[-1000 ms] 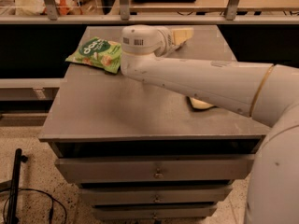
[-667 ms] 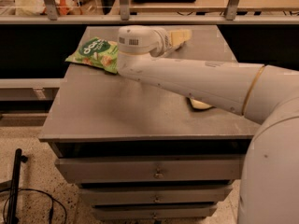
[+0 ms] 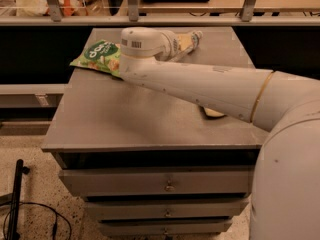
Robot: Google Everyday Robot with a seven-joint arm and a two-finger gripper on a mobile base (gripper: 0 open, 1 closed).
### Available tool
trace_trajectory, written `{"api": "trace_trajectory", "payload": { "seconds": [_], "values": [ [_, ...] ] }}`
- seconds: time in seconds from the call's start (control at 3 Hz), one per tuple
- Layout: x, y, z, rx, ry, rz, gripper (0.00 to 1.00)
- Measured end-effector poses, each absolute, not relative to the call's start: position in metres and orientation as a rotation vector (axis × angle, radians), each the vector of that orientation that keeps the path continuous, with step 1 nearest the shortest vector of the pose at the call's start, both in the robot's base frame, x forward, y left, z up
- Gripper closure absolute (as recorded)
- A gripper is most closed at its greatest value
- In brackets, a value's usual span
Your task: Pick water bottle
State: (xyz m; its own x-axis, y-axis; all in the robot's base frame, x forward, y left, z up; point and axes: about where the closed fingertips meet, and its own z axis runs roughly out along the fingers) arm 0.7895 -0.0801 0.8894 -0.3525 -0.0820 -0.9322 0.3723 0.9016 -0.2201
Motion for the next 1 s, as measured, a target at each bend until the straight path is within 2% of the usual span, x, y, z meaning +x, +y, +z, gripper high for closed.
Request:
{"api": "trace_trajectory", "payload": {
  "seconds": [0.67, 1.0],
  "values": [
    [0.7866, -0.0797, 0.8908, 0.244, 1.881, -0.466, 0.88],
    [0.7834, -0.0789, 0.8922, 0.247, 1.894, -0.443, 0.91]
  ]
}}
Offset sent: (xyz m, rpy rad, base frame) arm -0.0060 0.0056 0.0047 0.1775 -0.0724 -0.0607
